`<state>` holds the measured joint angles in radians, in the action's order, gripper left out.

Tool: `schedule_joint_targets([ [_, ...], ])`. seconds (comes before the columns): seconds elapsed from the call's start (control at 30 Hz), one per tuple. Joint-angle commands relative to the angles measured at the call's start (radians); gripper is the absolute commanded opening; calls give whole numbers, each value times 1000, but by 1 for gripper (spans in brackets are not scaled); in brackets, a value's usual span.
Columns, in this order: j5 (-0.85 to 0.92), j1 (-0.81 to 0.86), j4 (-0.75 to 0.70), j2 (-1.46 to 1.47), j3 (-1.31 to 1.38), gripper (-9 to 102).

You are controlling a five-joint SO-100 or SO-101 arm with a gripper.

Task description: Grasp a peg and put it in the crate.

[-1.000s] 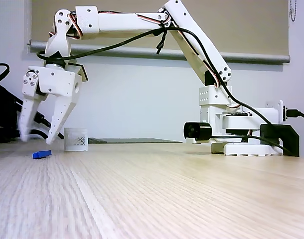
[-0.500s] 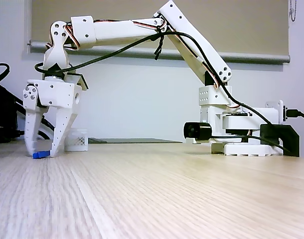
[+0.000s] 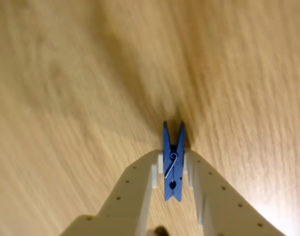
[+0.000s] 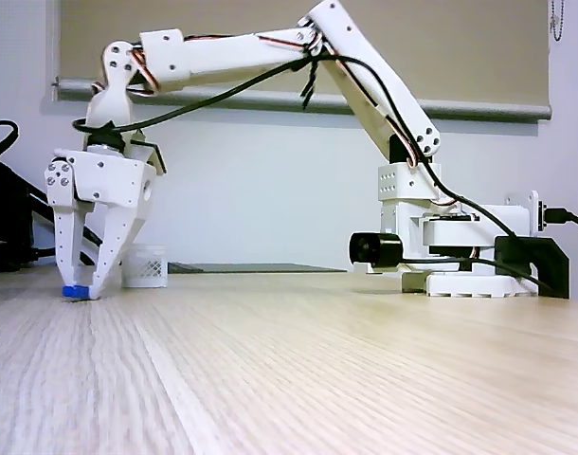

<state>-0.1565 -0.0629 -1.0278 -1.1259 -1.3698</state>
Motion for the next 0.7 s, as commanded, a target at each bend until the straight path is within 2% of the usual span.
schedule_joint_targets([
  [0.0, 313, 9, 242, -383, -339, -1],
  [0.33, 1141, 232, 701, -923, -1055, -1],
  [0.5, 1509, 339, 954, -999, -1190, -1],
  [0.67, 1749, 474, 1218, -982, -1198, 0],
])
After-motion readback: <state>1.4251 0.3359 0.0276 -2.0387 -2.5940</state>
